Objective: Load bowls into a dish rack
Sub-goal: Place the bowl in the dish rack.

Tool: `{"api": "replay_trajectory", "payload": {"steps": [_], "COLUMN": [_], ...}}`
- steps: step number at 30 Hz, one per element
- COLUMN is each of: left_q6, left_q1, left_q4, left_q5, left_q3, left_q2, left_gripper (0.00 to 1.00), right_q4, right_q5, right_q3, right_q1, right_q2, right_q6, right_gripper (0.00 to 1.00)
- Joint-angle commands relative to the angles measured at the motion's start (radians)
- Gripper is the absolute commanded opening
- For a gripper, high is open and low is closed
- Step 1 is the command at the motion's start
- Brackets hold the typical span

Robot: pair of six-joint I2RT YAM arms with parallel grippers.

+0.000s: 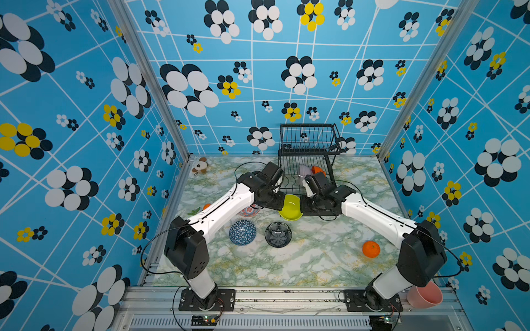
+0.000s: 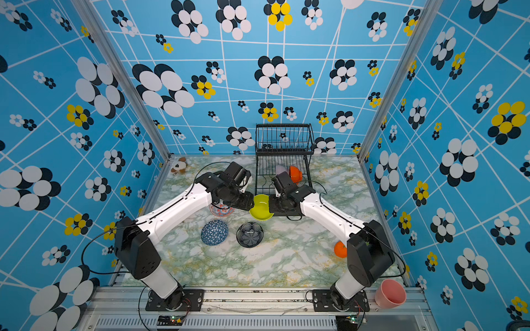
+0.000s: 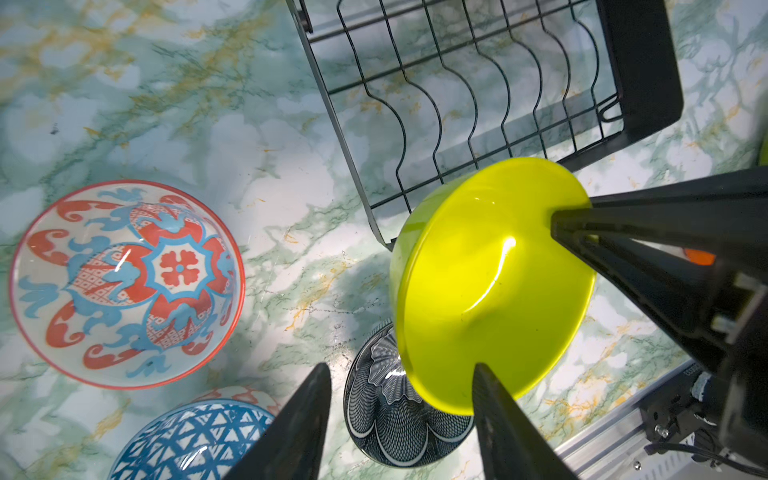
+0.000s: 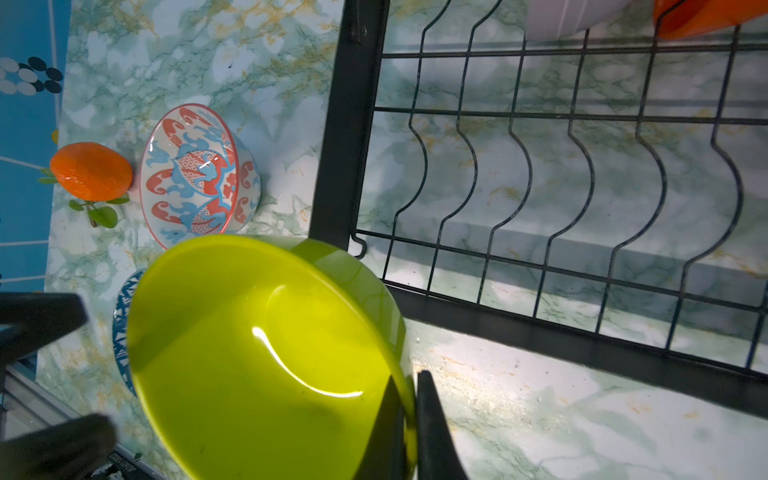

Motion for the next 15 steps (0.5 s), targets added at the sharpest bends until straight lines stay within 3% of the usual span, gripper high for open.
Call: {"api": "replay_trajectory", "payload": {"steps": [1,15], "left_q6": [-0.022,-0.112], "left_q1": [0.029,0.144], "left_q4": [0.054,0.143], "left_q5": [-0.054,-0.024], "left_q3": [-0.031,-0.108], "left_q2": [-0.052,-0.115], "left_gripper": [0.57,0.61], "right_q4": [-0.031,-0.155], "right_q5": [0.065,0.313], "right_q3": [0.046,0.274], "right_q1": [0.001,0.000], "right_q2": [0.005,0.117], "right_q6": [-0.020,-0.155], "right_gripper": [0.00,0.00]}}
